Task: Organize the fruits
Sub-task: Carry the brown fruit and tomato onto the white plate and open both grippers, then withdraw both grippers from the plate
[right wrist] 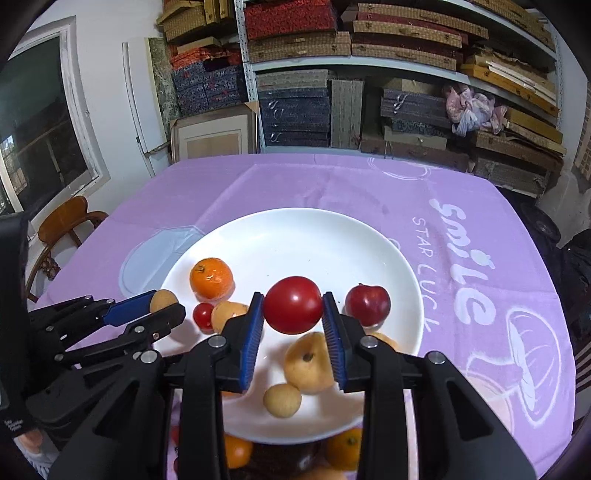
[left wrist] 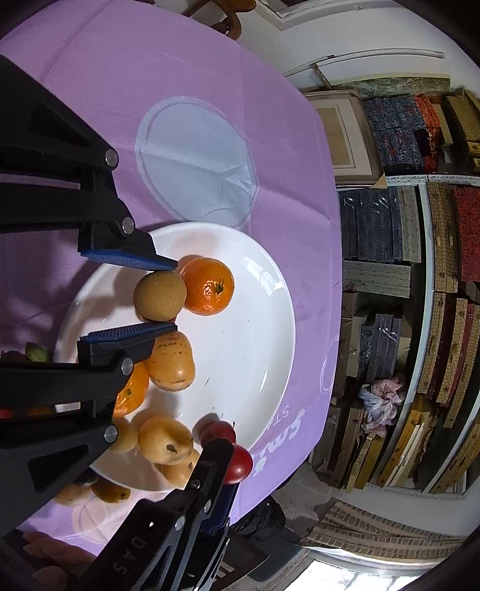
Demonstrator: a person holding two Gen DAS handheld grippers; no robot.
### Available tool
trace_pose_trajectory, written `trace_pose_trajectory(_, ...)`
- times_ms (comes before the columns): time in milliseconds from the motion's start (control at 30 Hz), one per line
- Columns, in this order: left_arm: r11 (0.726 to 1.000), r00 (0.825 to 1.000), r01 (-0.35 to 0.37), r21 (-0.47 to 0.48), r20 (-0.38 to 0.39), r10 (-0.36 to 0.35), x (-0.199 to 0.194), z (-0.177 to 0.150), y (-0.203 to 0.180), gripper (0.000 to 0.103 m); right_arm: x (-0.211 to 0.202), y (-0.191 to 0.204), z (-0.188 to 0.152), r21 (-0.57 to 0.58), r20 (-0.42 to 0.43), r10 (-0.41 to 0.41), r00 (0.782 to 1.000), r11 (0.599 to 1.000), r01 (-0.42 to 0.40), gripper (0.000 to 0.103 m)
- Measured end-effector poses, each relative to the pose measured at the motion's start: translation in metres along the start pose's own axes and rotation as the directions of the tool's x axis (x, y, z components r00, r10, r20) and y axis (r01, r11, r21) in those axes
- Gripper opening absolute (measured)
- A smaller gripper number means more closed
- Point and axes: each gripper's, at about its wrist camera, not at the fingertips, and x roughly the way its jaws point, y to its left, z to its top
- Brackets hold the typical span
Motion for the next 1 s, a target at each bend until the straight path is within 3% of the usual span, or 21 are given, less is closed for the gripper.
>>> trace_pose_trajectory(133,1.000,1.000,-0.007,0.003,-0.022,0.007,0.020,0.004,0.004,0.031,0.034,-0.002,0.007,-0.001,-0.058,0.001,0.998,1.000,-0.001,0.032)
trace_pose_trajectory(167,1.000,1.000,-0.011,0.000,-0.012,0.011,0.020,0.005,0.005,0.031,0.038,-0.003,0.008,-0.002,-0.061,0.001,0.998,1.000,-0.001,0.036)
trace_pose_trajectory(233,1.000,1.000,-0.007,-0.001,-0.012,0.007,0.021,0.004,0.006,0.042,0.041,-0.005,0.008,0.008,-0.044,-0.006,0.999,1.000,0.007,0.059)
trace_pose_trajectory(267,1.000,1.000,0.002,-0.002,-0.016,-0.002,0.021,0.005,0.007,0.045,0.038,-0.007,0.007,0.017,-0.022,-0.001,1.000,1.000,0.001,0.059)
trace_pose_trajectory(333,1.000,1.000,0.013,-0.019,-0.015,-0.014,0.019,0.004,0.011,0.054,0.026,-0.010,0.006,0.032,0.009,0.014,1.000,0.999,-0.014,0.059)
trace_pose_trajectory(400,0.998,1.000,0.030,-0.048,-0.006,-0.030,0.011,0.004,0.017,0.055,0.005,-0.014,0.003,0.041,0.049,0.023,0.999,0.999,-0.025,0.061)
trace_pose_trajectory(533,0.993,0.998,0.059,-0.104,0.012,-0.058,-0.017,0.001,0.033,0.060,-0.056,-0.024,-0.020,0.044,0.165,-0.001,0.986,0.999,-0.006,0.088)
trace_pose_trajectory(767,0.998,0.999,0.008,-0.067,0.032,-0.006,-0.068,-0.044,0.035,0.072,-0.121,-0.045,-0.097,0.120,0.246,-0.053,0.968,0.993,0.024,0.096)
trace_pose_trajectory(933,0.999,1.000,0.008,-0.039,0.012,-0.008,-0.081,-0.082,0.013,0.080,-0.134,-0.065,-0.140,0.192,0.268,-0.074,0.961,0.981,0.022,0.099)
trace_pose_trajectory(1000,1.000,1.000,0.002,-0.013,0.009,-0.002,-0.082,-0.092,0.001,0.081,-0.130,-0.073,-0.146,0.217,0.234,-0.095,0.968,0.975,0.044,0.099)
